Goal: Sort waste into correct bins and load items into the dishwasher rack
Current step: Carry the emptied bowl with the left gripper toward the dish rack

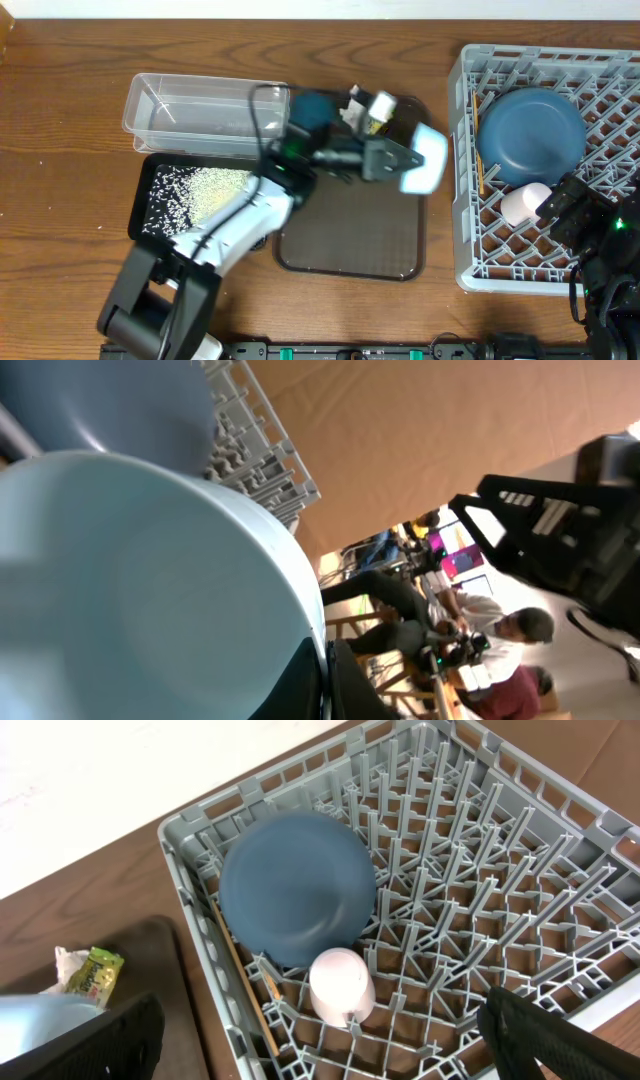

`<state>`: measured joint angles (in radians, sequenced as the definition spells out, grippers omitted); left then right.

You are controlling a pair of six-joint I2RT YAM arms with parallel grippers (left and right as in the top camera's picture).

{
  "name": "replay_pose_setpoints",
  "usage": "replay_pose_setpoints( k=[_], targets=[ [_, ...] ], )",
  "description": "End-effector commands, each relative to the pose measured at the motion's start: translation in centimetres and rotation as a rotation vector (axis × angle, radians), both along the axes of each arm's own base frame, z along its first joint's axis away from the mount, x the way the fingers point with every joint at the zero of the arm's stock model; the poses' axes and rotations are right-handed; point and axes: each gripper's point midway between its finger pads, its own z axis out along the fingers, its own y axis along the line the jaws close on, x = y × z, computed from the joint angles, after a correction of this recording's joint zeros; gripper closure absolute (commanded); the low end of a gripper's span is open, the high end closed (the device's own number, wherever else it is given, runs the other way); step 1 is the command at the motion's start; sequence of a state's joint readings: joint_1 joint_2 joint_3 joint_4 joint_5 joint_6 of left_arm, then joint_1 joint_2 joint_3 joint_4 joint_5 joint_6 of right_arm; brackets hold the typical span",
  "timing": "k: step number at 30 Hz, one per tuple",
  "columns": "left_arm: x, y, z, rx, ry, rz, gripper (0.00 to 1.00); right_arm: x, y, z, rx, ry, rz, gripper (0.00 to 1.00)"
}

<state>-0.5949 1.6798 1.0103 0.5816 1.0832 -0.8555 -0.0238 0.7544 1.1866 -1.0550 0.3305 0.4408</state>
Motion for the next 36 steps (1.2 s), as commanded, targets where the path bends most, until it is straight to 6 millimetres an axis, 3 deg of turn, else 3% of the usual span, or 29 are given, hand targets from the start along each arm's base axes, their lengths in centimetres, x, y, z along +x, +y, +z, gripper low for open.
replay_pose_setpoints(
  k=[1,5,11,18,28,36],
  targets=[
    [-0.8,-2.9,0.4,-0.005,0.026,0.063,0.94,-0.2,-0.5,0.4,0.003,-0.013,-0.03,0.01],
    [-3.5,-5.5,1.8,-0.076,-0.042,0.003,0.93,-0.2,-0.5,0.4,0.003,-0.013,-0.03,0.01],
    [-4.1,-7.9,0.1,-0.06,0.023,0.059,0.93,-0.2,-0.5,0.4,0.003,-0.013,-0.03,0.01],
    [-5.7,-10.2,0.7,-0.19,0.088,0.0,0.93,-0.2,-0.5,0.4,0.003,-0.013,-0.03,0.01],
    [-5.5,-13.3,-3.2,-0.14,0.205,-0.02,0.9,-0.2,-0.5,0.4,0.003,-0.013,-0.03,0.01],
    [-5.5,-13.6,-2.9,-0.146,0.199,-0.035,0.89,-0.2,-0.5,0.4,0.003,-0.013,-0.03,0.01]
  ],
)
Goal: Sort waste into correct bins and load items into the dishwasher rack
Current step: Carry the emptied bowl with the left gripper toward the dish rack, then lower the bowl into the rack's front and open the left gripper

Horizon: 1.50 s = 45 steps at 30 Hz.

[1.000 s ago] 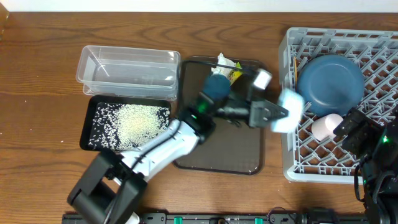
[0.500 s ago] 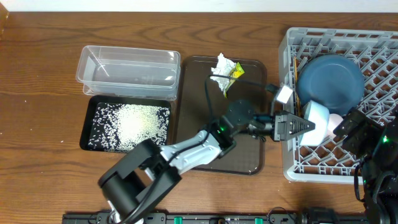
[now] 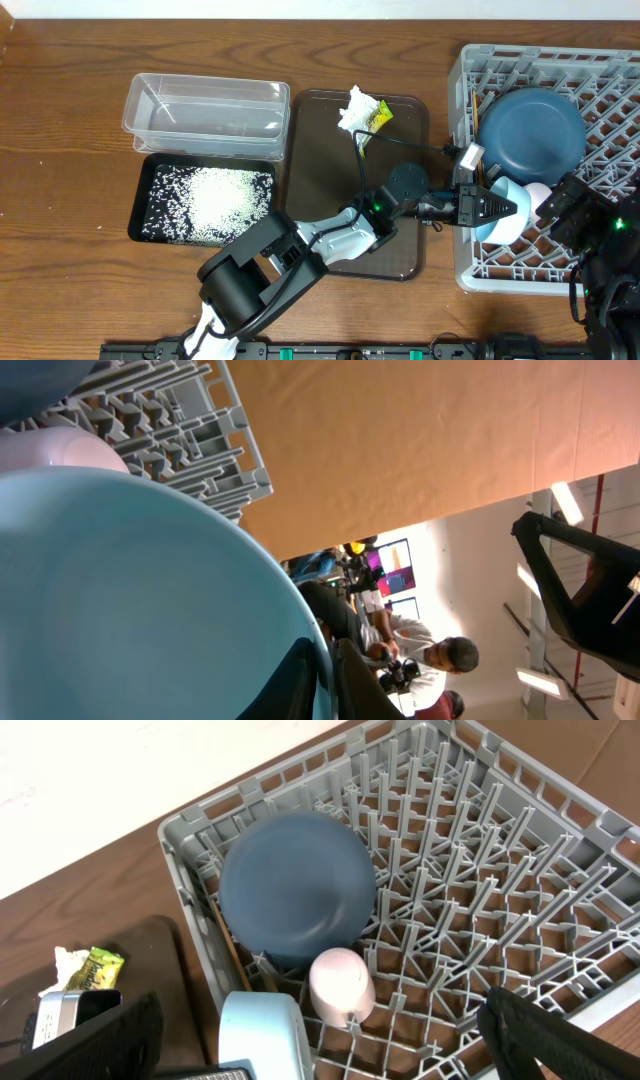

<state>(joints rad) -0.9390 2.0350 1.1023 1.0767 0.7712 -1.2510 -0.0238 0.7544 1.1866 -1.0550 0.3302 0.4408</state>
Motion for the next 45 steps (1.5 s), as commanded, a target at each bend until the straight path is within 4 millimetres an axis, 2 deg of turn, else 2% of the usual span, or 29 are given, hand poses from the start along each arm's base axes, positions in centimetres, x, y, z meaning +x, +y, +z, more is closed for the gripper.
replay_pose_setpoints(
  k=[1,8,12,15,19,23,29,38,42,45],
  targets=[
    [0.1,-0.5,1.5,-0.035,-0.022,-0.009,0.89,-0.2,-0.5,0.4,0.002,-0.013,-0.03,0.01],
    [1.6,0.0,4.9,-0.125,-0.098,-0.004,0.91,-0.2,-0.5,0.4,0.002,-0.013,-0.03,0.01],
    [3.9,0.8,6.4,-0.145,-0.127,0.027,0.91,-0.2,-0.5,0.4,0.002,-0.013,-0.03,0.01],
    [6.6,1.8,6.1,-0.119,-0.158,0.084,0.91,-0.2,-0.5,0.4,0.002,-0.013,-0.03,0.01],
    [10.4,3.5,4.4,-0.047,-0.165,0.19,0.91,-0.2,-0.5,0.4,0.002,-0.013,-0.03,0.01],
    [12.5,4.8,3.7,-0.024,-0.166,0.239,0.91,-0.2,-0.5,0.4,0.002,-0.013,-0.03,0.01],
    [11.9,4.4,3.7,-0.026,-0.167,0.22,0.94,-0.2,-0.5,0.4,0.003,-0.013,-0.03,0.01],
    [7.6,0.8,2.9,-0.021,-0.103,0.152,0.94,-0.2,-0.5,0.4,0.002,-0.013,-0.03,0.01],
    [7.1,-0.1,1.8,-0.009,-0.031,0.159,0.94,-0.2,-0.5,0.4,0.002,-0.013,-0.03,0.01],
    [7.4,-0.4,0.1,0.016,0.036,0.163,0.92,-0.2,-0.5,0.4,0.003,-0.013,-0.03,0.01]
  ],
)
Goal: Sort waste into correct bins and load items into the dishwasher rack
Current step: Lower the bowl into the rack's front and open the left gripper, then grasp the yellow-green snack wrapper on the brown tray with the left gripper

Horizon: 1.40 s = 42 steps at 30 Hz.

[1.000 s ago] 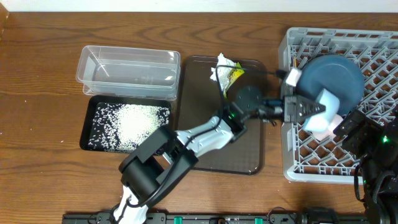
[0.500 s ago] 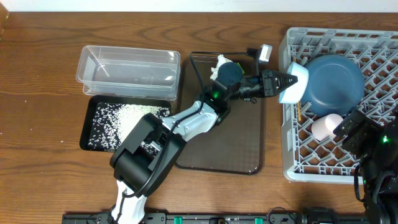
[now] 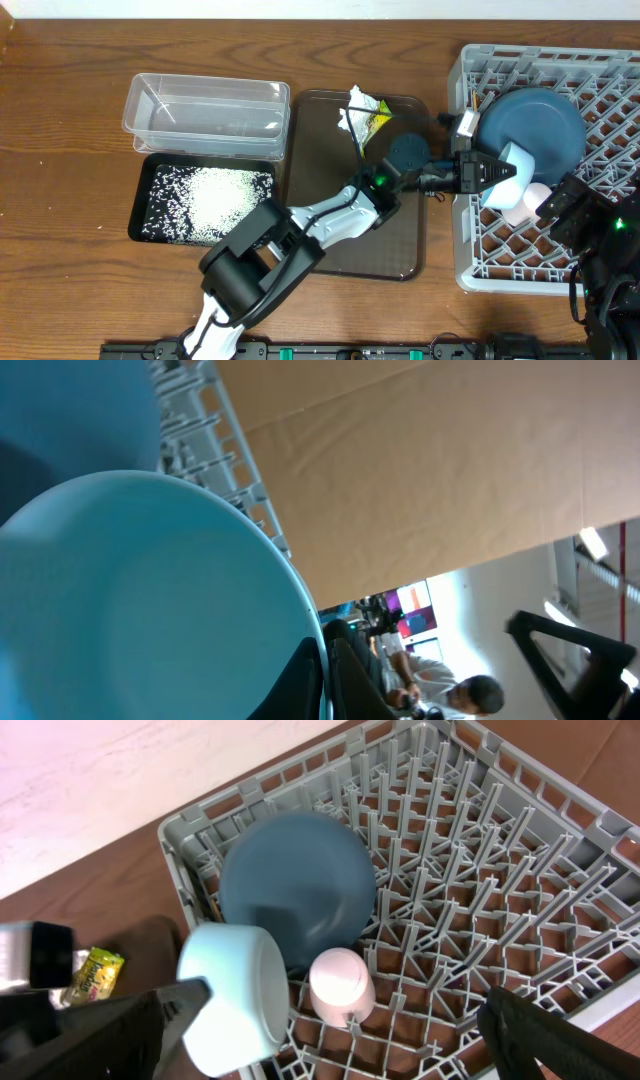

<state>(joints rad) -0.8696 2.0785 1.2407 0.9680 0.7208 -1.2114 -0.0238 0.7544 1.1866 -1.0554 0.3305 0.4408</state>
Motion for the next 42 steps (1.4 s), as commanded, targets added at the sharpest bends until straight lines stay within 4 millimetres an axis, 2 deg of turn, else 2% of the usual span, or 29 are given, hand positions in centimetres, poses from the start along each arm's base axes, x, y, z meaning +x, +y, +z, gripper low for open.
replay_pose_setpoints(
  k=[1,5,6,9,10,20,22,30,33,37,39,42],
  targets=[
    [1.7,-0.1,-1.5,0.009,0.079,0.048,0.92,-0.2,-0.5,0.4,0.003,-0.013,-0.03,0.01],
    [2.7,0.2,-2.8,0.011,0.125,0.063,0.92,-0.2,-0.5,0.4,0.003,-0.013,-0.03,0.01],
    [3.0,0.4,-2.7,0.001,0.132,0.069,0.85,-0.2,-0.5,0.4,0.003,-0.013,-0.03,0.01],
    [3.8,0.9,-2.1,-0.025,0.127,0.081,0.55,-0.2,-0.5,0.4,0.003,-0.013,-0.03,0.01],
    [3.9,1.0,-1.9,-0.033,0.119,0.082,0.49,-0.2,-0.5,0.4,0.003,-0.013,-0.03,0.01],
    [5.1,2.4,-2.0,-0.026,0.117,0.062,0.32,-0.2,-0.5,0.4,0.003,-0.013,-0.03,0.01],
    [5.6,3.0,-2.0,-0.024,0.113,0.056,0.26,-0.2,-0.5,0.4,0.003,-0.013,-0.03,0.01],
    [9.1,7.7,-1.8,-0.015,0.036,0.05,0.16,-0.2,-0.5,0.4,0.003,-0.013,-0.03,0.01],
    [11.4,10.1,-2.1,0.013,0.061,0.103,0.15,-0.2,-0.5,0.4,0.003,-0.013,-0.03,0.01],
    [13.6,13.1,-3.7,0.146,0.011,0.179,0.12,-0.2,-0.5,0.4,0.003,-0.013,-0.03,0.01],
    [14.1,14.2,-5.2,0.261,-0.032,0.199,0.11,-0.2,-0.5,0.4,0.003,-0.013,-0.03,0.01],
    [14.6,16.1,-8.7,0.527,-0.097,0.249,0.1,-0.2,-0.5,0.4,0.003,-0.013,-0.03,0.01]
  ],
)
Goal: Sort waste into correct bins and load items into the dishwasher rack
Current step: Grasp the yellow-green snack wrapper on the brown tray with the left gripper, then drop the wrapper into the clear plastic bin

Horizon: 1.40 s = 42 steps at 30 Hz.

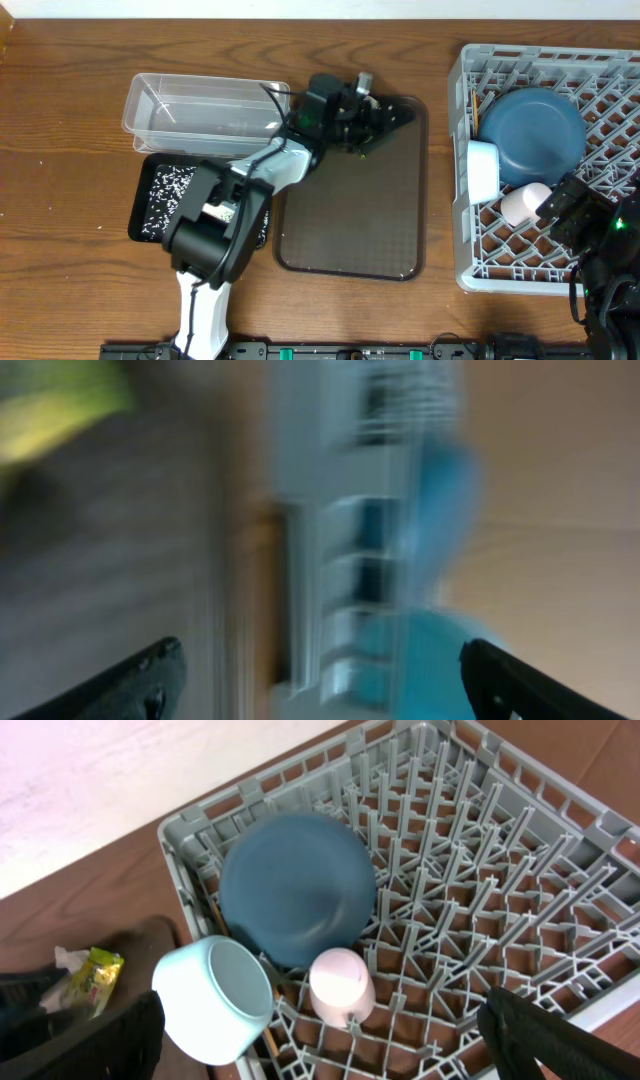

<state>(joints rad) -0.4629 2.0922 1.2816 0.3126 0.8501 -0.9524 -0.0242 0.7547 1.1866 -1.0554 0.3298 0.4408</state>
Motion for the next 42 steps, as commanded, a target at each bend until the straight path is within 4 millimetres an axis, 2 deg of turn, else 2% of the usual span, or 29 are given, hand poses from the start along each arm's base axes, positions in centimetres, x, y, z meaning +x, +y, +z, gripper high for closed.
replay_pose_setpoints(
  k=[1,4,8,14,20,24,26,28,35,37,39,42],
  targets=[
    [1.6,1.2,1.4,0.266,-0.345,-0.061,0.1,-0.2,-0.5,0.4,0.002,-0.014,-0.03,0.01],
    [2.0,2.9,-0.5,0.541,-0.432,-0.086,0.1,-0.2,-0.5,0.4,0.002,-0.014,-0.03,0.01],
    [2.9,3.8,-1.0,0.762,-0.575,-0.095,0.1,-0.2,-0.5,0.4,0.002,-0.014,-0.03,0.01],
    [2.6,3.9,-1.5,0.945,-0.693,-0.142,0.14,-0.2,-0.5,0.4,0.002,-0.014,-0.03,0.01],
    [3.2,5.3,-1.9,1.107,-0.748,-0.144,0.16,-0.2,-0.5,0.4,0.002,-0.014,-0.03,0.01],
    [3.1,6.0,-4.0,1.131,-0.706,-0.167,0.3,-0.2,-0.5,0.4,0.002,-0.014,-0.03,0.01],
    [2.6,5.9,-4.8,1.125,-0.684,-0.199,0.44,-0.2,-0.5,0.4,0.002,-0.014,-0.03,0.01],
    [1.5,4.8,-5.2,1.078,-0.669,-0.249,0.59,-0.2,-0.5,0.4,0.002,-0.014,-0.03,0.01],
    [-2.0,2.8,-6.1,1.061,-0.644,-0.364,0.72,-0.2,-0.5,0.4,0.002,-0.014,-0.03,0.01],
    [-2.3,2.9,-6.2,1.077,-0.64,-0.372,0.81,-0.2,-0.5,0.4,0.002,-0.014,-0.03,0.01],
    [-2.5,3.1,-6.2,1.085,-0.634,-0.377,0.94,-0.2,-0.5,0.4,0.002,-0.014,-0.03,0.01],
    [-2.7,3.6,-5.0,1.078,-0.6,-0.338,0.94,-0.2,-0.5,0.4,0.002,-0.014,-0.03,0.01]
  ],
)
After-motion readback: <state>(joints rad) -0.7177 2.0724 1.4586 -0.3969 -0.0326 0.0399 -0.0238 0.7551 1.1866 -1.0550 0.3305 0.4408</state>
